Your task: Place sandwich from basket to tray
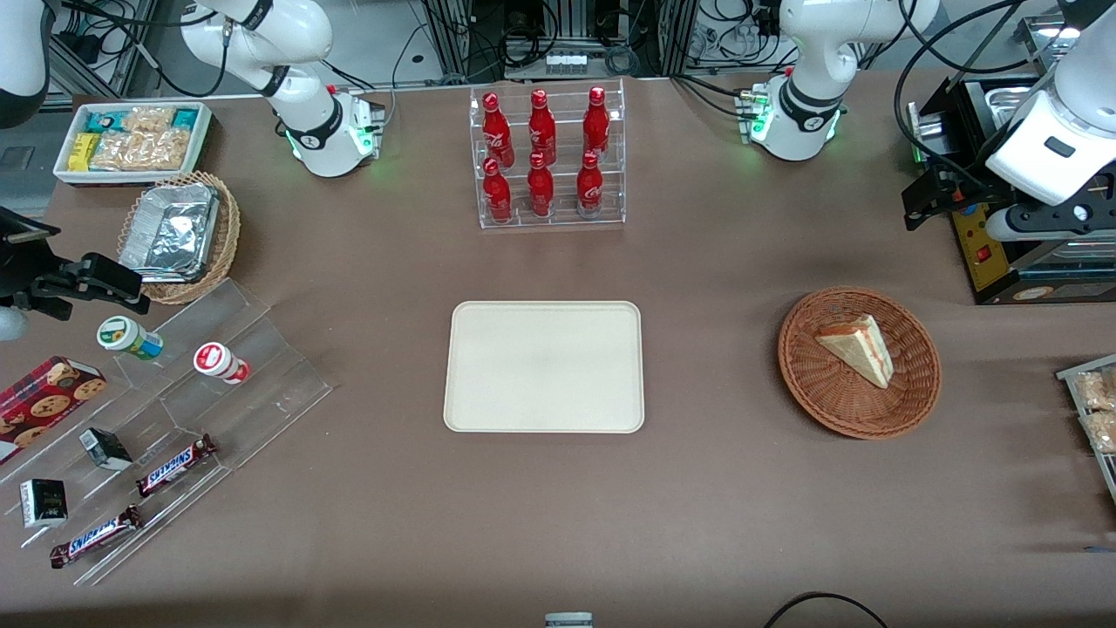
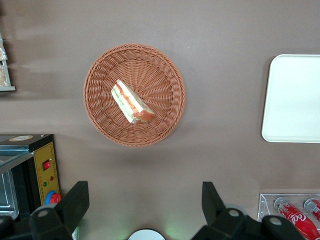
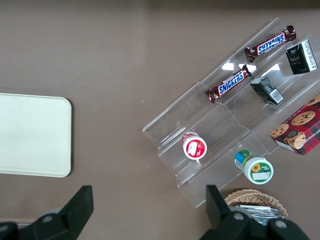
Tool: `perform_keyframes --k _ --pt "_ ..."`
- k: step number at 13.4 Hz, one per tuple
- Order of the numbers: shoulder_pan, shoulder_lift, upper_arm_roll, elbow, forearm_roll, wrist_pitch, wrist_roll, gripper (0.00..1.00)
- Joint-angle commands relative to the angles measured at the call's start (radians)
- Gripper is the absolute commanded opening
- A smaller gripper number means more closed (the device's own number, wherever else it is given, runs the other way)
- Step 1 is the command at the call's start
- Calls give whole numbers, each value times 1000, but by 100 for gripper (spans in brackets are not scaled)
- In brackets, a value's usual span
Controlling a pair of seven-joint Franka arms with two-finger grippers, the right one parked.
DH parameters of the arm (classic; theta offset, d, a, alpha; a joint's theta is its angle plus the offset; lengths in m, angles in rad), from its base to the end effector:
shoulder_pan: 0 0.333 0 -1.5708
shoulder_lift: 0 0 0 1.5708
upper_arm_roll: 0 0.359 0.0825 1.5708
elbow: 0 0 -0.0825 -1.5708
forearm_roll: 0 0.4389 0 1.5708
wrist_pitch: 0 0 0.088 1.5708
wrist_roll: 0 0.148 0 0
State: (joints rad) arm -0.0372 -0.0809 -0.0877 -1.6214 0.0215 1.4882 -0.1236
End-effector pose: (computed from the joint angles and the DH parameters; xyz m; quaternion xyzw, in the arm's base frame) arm 0.5654 -0.0697 0.6407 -0.9996 -0.0002 0.0243 0.0174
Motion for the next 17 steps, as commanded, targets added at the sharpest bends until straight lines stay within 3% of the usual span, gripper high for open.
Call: perform_keyframes --k 1,13,17 --pt "-7 1 3 14 -12 -23 4 100" --pt "58 46 32 -3 -8 -20 -16 100" --pt "114 64 42 -101 -9 79 -101 100"
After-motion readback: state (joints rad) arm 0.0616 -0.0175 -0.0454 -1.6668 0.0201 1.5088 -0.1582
